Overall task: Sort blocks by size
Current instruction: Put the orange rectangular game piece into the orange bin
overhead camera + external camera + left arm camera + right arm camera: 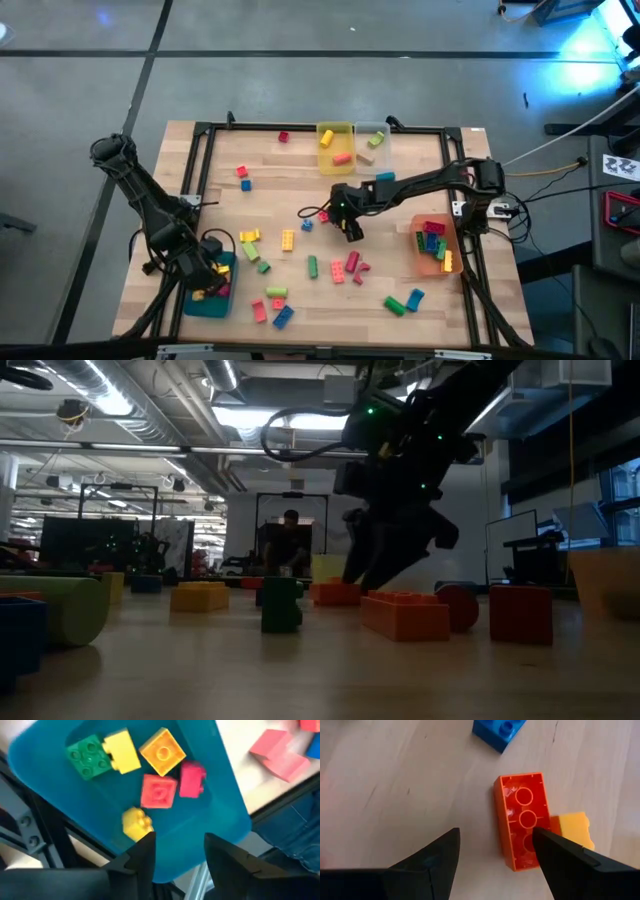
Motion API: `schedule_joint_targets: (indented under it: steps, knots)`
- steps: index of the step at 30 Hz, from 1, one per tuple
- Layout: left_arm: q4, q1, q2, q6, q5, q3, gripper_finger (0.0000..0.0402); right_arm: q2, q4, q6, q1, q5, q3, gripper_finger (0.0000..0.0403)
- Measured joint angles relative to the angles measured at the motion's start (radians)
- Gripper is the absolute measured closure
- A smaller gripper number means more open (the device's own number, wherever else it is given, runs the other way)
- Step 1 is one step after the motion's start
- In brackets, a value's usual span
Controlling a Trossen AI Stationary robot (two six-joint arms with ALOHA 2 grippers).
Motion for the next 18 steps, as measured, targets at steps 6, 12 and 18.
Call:
schedule_joint_targets:
  steps: [6,12,18]
  knots:
    - [-0.013,0.0,0.0,0.005,-0.01,0.0,0.0223,0.016,0.052,-0.001,0.0,0.035,0.0,0.0155]
    - [-0.014,0.0,0.0,0.029,-0.056,0.0,0.0224,0.02,0.058,-0.001,-0.001,0.036,0.002,0.0155]
    - [-0.013,0.0,0.0,0.029,-0.087,0.0,0.0223,0.022,0.06,-0.013,0.008,0.064,0.003,0.0155]
